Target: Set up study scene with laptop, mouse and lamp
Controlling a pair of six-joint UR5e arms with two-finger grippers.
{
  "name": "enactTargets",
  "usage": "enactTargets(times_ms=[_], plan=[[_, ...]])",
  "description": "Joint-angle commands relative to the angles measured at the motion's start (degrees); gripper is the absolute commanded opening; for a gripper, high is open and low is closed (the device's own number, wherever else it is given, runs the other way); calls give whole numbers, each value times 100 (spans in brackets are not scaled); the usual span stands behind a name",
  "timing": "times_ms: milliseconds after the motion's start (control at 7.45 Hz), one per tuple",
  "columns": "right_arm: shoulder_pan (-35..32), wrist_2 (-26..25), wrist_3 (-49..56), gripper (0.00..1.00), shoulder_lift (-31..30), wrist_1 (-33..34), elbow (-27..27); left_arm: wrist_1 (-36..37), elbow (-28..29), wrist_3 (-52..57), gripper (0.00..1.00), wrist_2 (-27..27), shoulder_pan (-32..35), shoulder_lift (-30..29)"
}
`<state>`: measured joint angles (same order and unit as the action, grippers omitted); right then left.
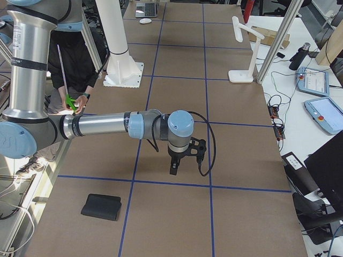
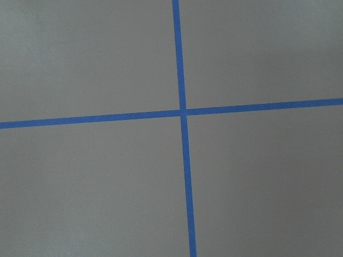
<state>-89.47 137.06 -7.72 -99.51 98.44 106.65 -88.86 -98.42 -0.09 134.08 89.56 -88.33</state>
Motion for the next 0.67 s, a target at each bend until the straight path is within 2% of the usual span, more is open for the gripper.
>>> enactTargets(times_ms=[0, 537], plan=[[0, -4, 7, 100, 2, -9, 31, -9, -1, 0, 99, -5, 0, 0], [0, 31, -2, 100, 72, -44, 14, -9, -1, 0, 99, -14, -9, -9]])
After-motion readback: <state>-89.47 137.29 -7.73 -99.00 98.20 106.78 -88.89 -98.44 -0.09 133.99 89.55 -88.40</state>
